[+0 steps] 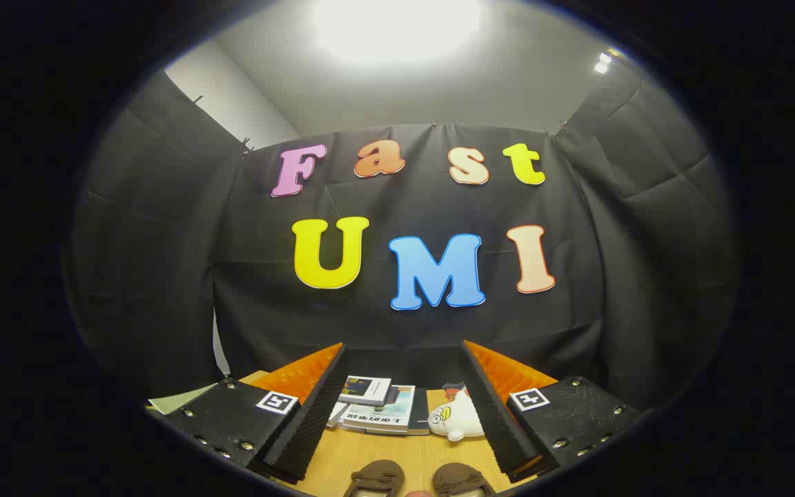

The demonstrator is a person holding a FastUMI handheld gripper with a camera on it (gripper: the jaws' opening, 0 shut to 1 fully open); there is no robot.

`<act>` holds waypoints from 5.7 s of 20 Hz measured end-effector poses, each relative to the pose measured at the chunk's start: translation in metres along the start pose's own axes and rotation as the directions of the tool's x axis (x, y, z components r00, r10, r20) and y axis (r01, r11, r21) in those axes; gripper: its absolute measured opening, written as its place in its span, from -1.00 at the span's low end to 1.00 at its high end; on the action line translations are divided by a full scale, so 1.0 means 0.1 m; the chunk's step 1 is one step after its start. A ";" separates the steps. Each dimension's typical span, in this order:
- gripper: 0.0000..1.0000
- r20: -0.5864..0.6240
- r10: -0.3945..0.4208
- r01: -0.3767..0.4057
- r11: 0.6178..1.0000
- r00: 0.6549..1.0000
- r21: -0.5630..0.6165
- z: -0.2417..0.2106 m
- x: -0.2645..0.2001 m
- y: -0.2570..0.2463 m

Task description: Open the storage box then place both shoes into the box .Put the left shoe in first, then the right shoe, with the right side of both shoes facing outward in a uniform manner.

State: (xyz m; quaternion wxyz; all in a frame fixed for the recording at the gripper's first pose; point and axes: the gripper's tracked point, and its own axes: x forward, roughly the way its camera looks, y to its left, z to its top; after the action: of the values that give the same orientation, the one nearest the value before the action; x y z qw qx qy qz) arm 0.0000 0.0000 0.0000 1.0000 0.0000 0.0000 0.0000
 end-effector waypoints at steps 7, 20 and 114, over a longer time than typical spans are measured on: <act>0.92 0.009 -0.004 0.004 1.000 1.000 -0.015 0.04 -0.02 0.03; 0.92 -0.004 -0.012 0.012 1.000 1.000 0.024 -0.05 -0.12 0.08; -0.98 -0.368 0.744 -0.234 0.566 0.558 0.791 -0.58 -0.17 3.81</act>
State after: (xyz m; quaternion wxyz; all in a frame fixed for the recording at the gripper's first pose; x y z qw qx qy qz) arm -0.0170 0.3812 -0.0582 0.8083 0.3545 0.3599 0.3023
